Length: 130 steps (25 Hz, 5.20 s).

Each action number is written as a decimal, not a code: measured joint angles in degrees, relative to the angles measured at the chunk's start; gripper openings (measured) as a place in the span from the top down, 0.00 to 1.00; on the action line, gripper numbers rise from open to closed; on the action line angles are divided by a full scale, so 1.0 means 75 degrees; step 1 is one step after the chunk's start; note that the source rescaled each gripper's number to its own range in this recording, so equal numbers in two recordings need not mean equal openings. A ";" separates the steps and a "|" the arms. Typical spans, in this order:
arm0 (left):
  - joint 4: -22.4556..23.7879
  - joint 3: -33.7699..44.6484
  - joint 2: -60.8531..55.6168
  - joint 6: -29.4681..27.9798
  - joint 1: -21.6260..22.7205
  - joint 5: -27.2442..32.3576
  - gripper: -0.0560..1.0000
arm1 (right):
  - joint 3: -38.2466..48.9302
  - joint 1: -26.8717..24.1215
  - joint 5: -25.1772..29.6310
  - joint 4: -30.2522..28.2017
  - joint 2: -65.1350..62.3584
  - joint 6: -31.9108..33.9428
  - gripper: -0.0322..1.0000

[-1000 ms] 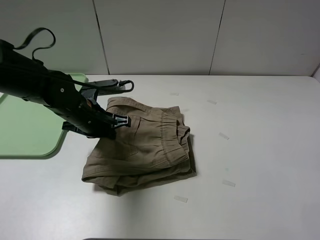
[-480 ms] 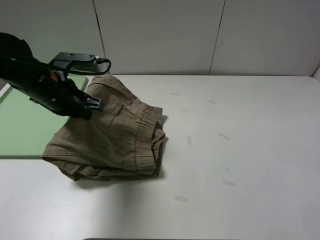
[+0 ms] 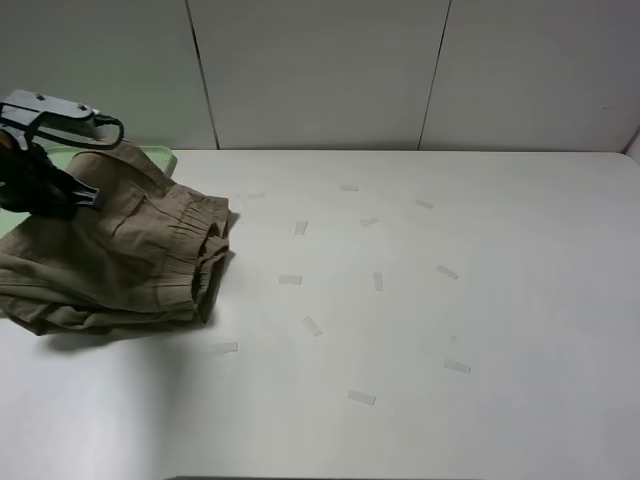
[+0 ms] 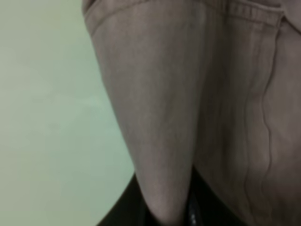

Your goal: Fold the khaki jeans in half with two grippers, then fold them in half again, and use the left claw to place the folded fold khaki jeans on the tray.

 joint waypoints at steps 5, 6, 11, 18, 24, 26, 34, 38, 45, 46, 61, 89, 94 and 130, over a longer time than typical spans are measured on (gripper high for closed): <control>0.0446 0.0006 0.0000 0.0024 0.0956 -0.0845 0.86 | 0.0000 0.0000 0.0000 0.0000 0.0000 0.0000 0.00; 0.0461 0.0006 0.0000 0.0024 0.1134 -0.1081 0.86 | 0.0000 0.0000 0.0000 0.0000 0.0000 0.0000 0.00; 0.0513 0.0006 0.0301 0.0032 0.1869 -0.2161 0.86 | 0.0000 0.0000 0.0000 0.0000 0.0000 0.0000 0.00; 0.0539 0.0007 0.1508 0.0505 0.2296 -0.3179 0.86 | 0.0000 0.0000 0.0000 0.0006 0.0000 0.0000 0.00; 0.0539 0.0007 0.1944 0.2481 0.2306 -0.3734 0.86 | 0.0000 0.0000 0.0000 0.0006 0.0000 0.0000 0.00; 0.0539 0.0007 0.2004 0.2865 0.2312 -0.3843 0.86 | 0.0000 0.0000 0.0000 0.0006 0.0000 0.0000 0.00; 0.0519 0.0007 0.2091 0.3218 0.2527 -0.4134 0.86 | 0.0000 0.0000 0.0000 0.0006 0.0000 0.0000 0.00; 0.0533 0.0007 0.2097 0.3198 0.2873 -0.4217 0.86 | 0.0000 0.0000 0.0000 0.0006 0.0000 0.0000 0.00; 0.0533 0.0007 0.2097 0.3083 0.2987 -0.4262 0.86 | 0.0000 0.0000 0.0000 0.0006 0.0000 0.0000 0.00; 0.0533 0.0007 0.2097 0.3083 0.2987 -0.4262 0.86 | 0.0000 0.0000 0.0000 0.0006 0.0000 0.0000 0.00; 0.0533 0.0007 0.2099 0.2702 0.2995 -0.6384 0.02 | 0.0000 0.0000 0.0000 0.0006 0.0000 0.0000 0.00; 0.0548 0.0014 -0.0825 -0.1297 0.2972 -0.2053 0.01 | 0.0000 0.0000 0.0000 0.0006 0.0000 0.0000 0.00; 0.0562 0.0014 -0.2041 -0.1321 0.2587 -0.0511 0.02 | 0.0000 0.0000 0.0000 0.0006 0.0000 0.0000 0.00; -0.2427 0.0018 -0.8711 0.1009 0.1137 0.6934 0.02 | 0.0000 0.0000 0.0000 0.0006 0.0000 0.0000 0.00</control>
